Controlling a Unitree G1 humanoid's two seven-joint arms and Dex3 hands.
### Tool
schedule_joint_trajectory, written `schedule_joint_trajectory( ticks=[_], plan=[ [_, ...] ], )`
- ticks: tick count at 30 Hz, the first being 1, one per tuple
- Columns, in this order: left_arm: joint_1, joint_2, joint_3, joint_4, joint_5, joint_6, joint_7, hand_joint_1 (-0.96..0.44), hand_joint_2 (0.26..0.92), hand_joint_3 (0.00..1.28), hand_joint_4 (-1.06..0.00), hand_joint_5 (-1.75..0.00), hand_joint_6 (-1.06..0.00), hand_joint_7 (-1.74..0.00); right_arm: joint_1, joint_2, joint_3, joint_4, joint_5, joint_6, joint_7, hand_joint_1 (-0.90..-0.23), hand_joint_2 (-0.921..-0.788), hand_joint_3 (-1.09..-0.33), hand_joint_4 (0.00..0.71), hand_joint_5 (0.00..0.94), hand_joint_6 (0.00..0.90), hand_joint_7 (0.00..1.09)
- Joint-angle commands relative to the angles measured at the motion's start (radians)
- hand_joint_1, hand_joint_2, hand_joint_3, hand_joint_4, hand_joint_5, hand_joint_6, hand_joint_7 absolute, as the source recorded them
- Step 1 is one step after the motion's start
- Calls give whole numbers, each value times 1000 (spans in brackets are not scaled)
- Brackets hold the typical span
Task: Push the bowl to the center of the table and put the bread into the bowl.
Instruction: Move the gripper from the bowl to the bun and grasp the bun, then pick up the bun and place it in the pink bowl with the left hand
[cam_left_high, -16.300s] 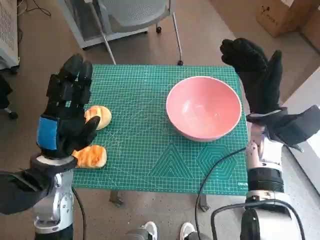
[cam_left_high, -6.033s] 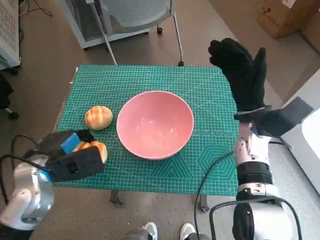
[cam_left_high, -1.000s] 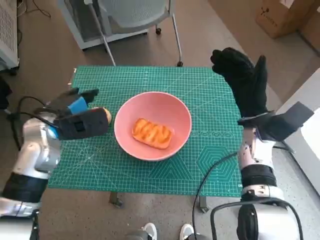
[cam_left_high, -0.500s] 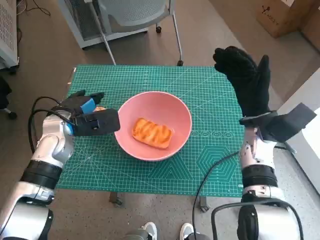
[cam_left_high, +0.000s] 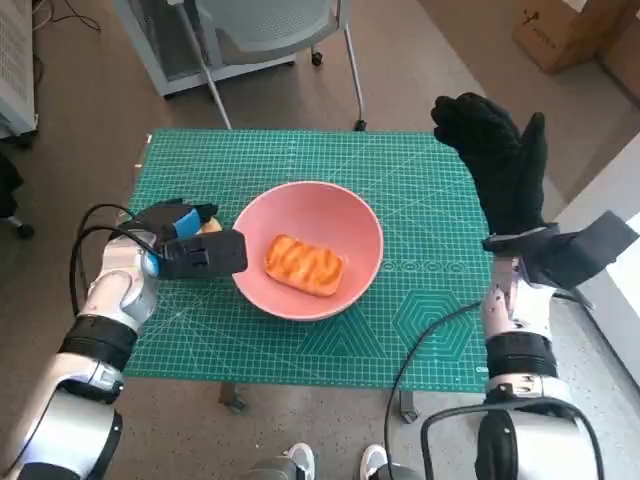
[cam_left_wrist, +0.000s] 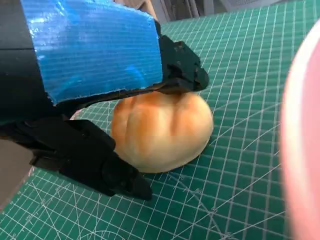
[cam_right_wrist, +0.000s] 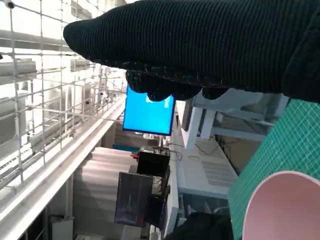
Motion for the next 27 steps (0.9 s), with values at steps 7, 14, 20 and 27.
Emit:
schedule_joint_trajectory(
  ticks=[7, 14, 20, 27],
  plan=[
    [-13, 4, -31, 47, 25, -33, 76, 63, 920, 152, -546, -1397, -650, -820, 42, 1, 0, -8, -2, 15, -10, -646, -921, -769, 207, 4, 361, 4],
    [-2, 24, -29, 38, 28, -39, 121, 6, 920, 119, -560, -1425, -673, -980, 43, 7, 2, -6, -2, 16, -8, -647, -921, -768, 204, 1, 356, 1],
    [11, 40, -20, 16, 23, -32, 137, 2, 920, 116, -595, -1373, -634, -1050, 41, 9, 2, 2, -1, 16, -5, -648, -921, -767, 203, 0, 355, 0],
    [45, 86, 5, -98, 17, 4, 113, 1, 920, 121, -605, -1359, -612, -1078, 42, 9, 3, 1, 1, 23, 1, -647, -921, -765, 206, 2, 359, 2]
  ],
)
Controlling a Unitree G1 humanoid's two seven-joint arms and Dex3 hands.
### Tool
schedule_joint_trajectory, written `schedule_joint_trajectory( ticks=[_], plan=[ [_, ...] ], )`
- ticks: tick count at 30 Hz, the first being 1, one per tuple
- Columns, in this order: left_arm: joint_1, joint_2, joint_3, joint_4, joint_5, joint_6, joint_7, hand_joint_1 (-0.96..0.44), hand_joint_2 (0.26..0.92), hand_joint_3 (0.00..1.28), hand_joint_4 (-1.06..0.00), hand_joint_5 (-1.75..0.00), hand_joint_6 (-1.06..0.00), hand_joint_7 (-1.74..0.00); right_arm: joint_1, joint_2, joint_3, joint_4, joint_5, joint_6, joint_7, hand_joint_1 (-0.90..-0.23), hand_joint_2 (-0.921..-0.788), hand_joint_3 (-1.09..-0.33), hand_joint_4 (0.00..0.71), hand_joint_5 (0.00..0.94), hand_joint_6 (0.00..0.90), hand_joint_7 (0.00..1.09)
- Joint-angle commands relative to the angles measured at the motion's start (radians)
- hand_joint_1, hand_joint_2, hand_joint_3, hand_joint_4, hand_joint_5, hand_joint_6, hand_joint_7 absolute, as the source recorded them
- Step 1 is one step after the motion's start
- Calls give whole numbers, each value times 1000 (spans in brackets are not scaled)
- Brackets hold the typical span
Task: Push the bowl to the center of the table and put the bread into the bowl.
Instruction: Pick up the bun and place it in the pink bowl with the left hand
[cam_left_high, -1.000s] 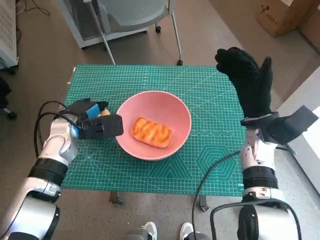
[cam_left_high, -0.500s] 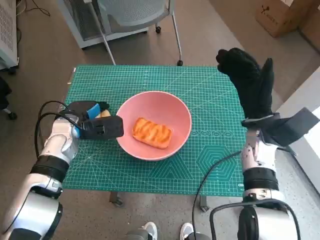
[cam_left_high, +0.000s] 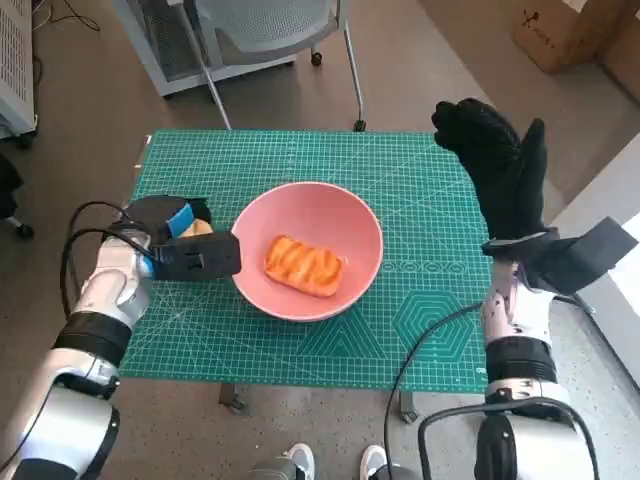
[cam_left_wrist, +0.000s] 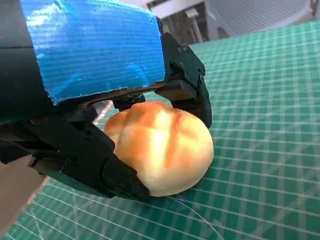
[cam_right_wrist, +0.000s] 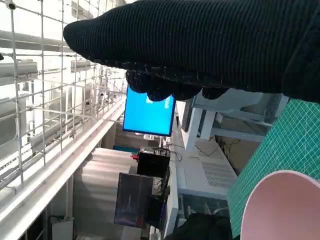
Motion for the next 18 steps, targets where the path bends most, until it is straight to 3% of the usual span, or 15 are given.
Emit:
schedule_joint_trajectory(
  ticks=[1, 11, 18],
  plan=[
    [32, 46, 24, -99, 1, 32, -21, 1, 920, 119, -605, -1351, -613, -1086, 23, 4, 2, 10, 1, 20, 3, -647, -921, -764, 207, 2, 359, 2],
    [116, 121, 130, -554, 14, 189, -142, 1, 920, 79, -657, -1221, -637, -1138, 23, 2, -3, 10, 11, 30, 18, -642, -921, -762, 207, 1, 360, 2],
    [171, 109, 209, -864, 36, 232, -116, 1, 920, 55, -695, -1130, -649, -1173, 19, 10, -2, 14, 13, 32, 23, -651, -921, -757, 206, 1, 360, 1]
  ],
)
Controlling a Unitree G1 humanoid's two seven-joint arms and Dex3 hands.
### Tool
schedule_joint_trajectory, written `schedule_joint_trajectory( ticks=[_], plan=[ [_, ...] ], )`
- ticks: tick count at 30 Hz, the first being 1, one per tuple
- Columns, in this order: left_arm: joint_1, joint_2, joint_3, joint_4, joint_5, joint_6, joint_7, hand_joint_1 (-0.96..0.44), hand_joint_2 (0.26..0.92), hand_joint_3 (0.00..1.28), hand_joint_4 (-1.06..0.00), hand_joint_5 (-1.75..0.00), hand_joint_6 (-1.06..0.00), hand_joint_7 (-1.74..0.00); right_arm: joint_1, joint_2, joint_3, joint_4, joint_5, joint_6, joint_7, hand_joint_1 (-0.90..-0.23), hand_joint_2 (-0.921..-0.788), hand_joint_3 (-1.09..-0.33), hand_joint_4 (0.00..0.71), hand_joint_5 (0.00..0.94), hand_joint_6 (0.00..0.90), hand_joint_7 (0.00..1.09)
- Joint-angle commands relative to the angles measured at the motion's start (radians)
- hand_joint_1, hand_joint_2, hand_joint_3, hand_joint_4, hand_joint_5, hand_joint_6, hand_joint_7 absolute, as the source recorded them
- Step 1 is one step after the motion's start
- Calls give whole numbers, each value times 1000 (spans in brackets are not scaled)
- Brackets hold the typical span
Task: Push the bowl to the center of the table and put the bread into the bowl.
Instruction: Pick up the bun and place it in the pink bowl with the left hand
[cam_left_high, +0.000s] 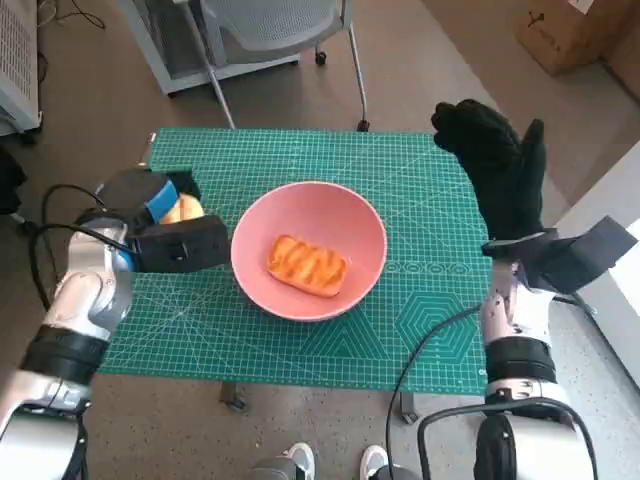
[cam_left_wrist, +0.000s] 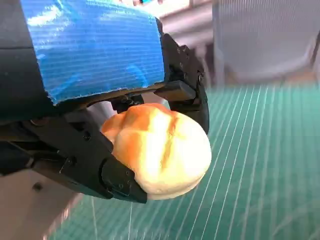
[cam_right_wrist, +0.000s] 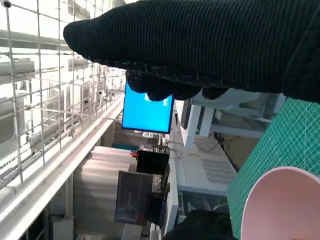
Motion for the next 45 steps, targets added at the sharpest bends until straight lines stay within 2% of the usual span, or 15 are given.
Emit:
schedule_joint_trajectory(
  ticks=[1, 6, 13, 19, 27, 37, 39, 40, 41, 42, 43, 44, 45],
  plan=[
    [55, 7, 76, -316, 37, 43, 2, 1, 920, 52, -698, -1119, -653, -1175, 19, 10, -2, 15, 12, 21, 18, -651, -921, -755, 206, 0, 359, 1],
    [64, -35, 96, -456, 41, 29, 33, 1, 920, 36, -716, -1068, -673, -1181, 17, 13, 3, 20, 6, 17, 21, -645, -921, -753, 208, 1, 361, 2],
    [78, -112, 66, -557, 40, -31, 58, 2, 901, 6, -825, -943, -720, -1135, 15, 13, 6, 26, 1, 15, 27, -641, -921, -756, 215, 4, 366, 4],
    [72, -166, 36, -500, 18, -140, 86, 3, 880, 1, -879, -894, -772, -1064, 17, 16, 7, 22, 2, 16, 30, -640, -921, -758, 224, 7, 376, 8],
    [65, -237, 25, -386, -29, -196, 63, 2, 903, 6, -838, -985, -698, -1102, 26, 21, 10, 14, -3, 4, 31, -637, -921, -760, 226, 5, 379, 8],
    [81, -282, 25, -315, -77, -206, 25, 3, 916, 7, -794, -996, -678, -1163, 37, 19, 10, 8, -3, -11, 32, -628, -921, -772, 228, 4, 375, 4],
    [87, -290, 30, -310, -90, -192, 5, 2, 919, 34, -749, -1049, -648, -1187, 37, 20, 11, 7, -3, -13, 30, -621, -921, -775, 227, 3, 375, 4],
    [90, -294, 32, -308, -97, -184, -5, 2, 920, 98, -668, -1136, -580, -1256, 37, 20, 11, 6, -4, -14, 29, -619, -921, -776, 227, 3, 375, 4],
    [94, -297, 35, -310, -107, -168, -25, 2, 920, 123, -637, -1169, -553, -1282, 38, 21, 12, 5, -5, -14, 28, -618, -921, -777, 227, 3, 375, 3],
    [96, -298, 37, -311, -114, -156, -39, 14, 895, 117, -548, -891, -485, -1014, 38, 21, 13, 4, -5, -15, 27, -617, -921, -778, 227, 3, 374, 3],
    [100, -299, 39, -319, -123, -135, -62, 21, 889, 91, -543, -615, -495, -743, 39, 21, 13, 2, -6, -15, 26, -617, -921, -778, 227, 2, 374, 3],
    [103, -298, 42, -326, -130, -120, -79, 17, 873, 61, -468, -393, -467, -507, 39, 21, 14, 1, -7, -16, 25, -616, -921, -778, 227, 2, 374, 3],
    [110, -297, 47, -342, -140, -93, -106, 16, 867, 50, -441, -315, -461, -416, 39, 22, 15, -1, -8, -17, 23, -616, -921, -779, 227, 2, 374, 3]
  ],
)
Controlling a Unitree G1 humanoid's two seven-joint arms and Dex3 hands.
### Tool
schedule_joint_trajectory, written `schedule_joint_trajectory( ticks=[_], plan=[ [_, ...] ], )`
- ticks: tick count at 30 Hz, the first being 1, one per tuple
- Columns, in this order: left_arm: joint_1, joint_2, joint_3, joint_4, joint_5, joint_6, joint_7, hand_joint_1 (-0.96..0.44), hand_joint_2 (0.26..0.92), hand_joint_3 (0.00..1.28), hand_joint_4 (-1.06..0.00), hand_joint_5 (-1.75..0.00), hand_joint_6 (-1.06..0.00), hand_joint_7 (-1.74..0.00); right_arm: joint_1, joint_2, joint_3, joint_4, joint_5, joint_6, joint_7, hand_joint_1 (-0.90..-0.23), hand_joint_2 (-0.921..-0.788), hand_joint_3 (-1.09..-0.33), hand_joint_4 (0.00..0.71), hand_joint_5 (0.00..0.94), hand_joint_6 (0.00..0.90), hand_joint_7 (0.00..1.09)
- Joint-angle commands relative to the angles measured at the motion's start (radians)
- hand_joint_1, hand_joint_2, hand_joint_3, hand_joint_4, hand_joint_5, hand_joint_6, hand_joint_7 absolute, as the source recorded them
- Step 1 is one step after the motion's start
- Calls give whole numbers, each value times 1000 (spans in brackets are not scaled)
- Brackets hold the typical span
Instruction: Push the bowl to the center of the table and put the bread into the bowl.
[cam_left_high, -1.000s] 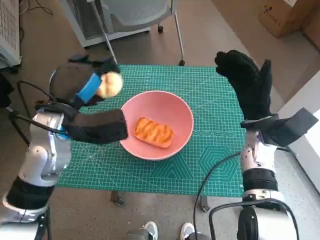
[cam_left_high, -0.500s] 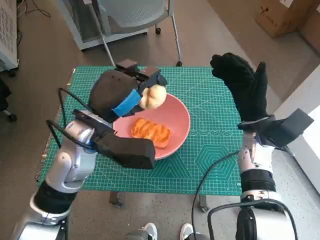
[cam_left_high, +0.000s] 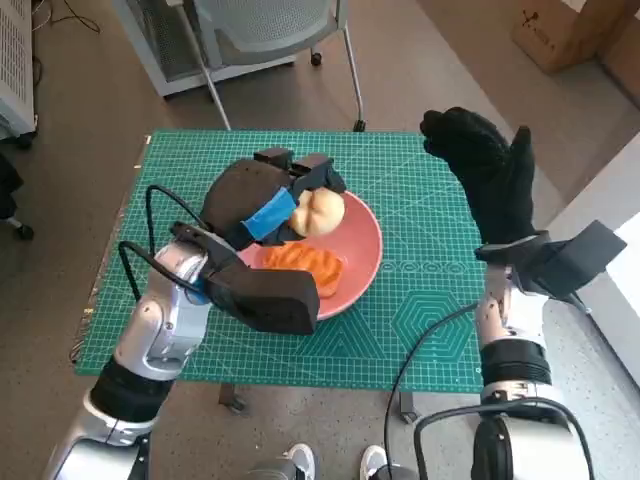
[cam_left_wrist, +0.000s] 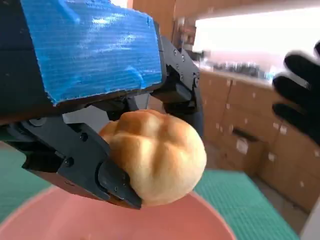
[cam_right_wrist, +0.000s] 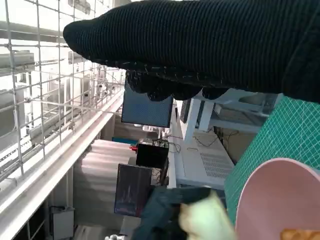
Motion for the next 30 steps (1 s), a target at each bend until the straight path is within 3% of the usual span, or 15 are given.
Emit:
schedule_joint_trajectory(
  ticks=[1, 4, 9, 16, 25, 28, 30],
  plan=[
    [31, -6, 22, -43, -44, 89, -95, 12, 839, 34, -329, -201, -408, -266, 29, 7, 6, -4, -7, -1, -6, -616, -921, -779, 227, 2, 374, 3],
    [42, 2, 30, -88, -57, 152, -153, -10, 798, 13, -142, -66, -302, -87, 28, 8, 8, -4, -9, -4, -10, -615, -921, -781, 228, 2, 372, 2],
    [63, 17, 50, -126, -78, 160, -178, -169, 779, 4, -24, -10, -209, -16, 24, 11, 9, -4, -7, -4, -12, -612, -921, -785, 227, 1, 369, 0],
    [120, 8, 131, -165, -170, 112, -149, -365, 796, 10, -1, 0, -175, -1, 14, 14, 13, 0, -10, -5, -16, -618, -921, -785, 219, 0, 358, 0],
    [199, -49, 297, -253, -348, 75, -60, -387, 827, 17, 1, 1, -147, -18, 1, 16, 21, 1, -13, -5, -22, -626, -921, -787, 215, 0, 344, 0],
    [217, -77, 352, -277, -405, 53, -19, -449, 868, 43, 1, 1, -154, -25, -3, 16, 24, -1, -14, -1, -25, -628, -921, -788, 215, 1, 344, 1],
    [227, -99, 393, -287, -464, 30, -1, -543, 899, 129, 1, 1, -156, -27, -6, 17, 26, -3, -15, 1, -28, -632, -921, -789, 215, 0, 344, 1]
  ],
)
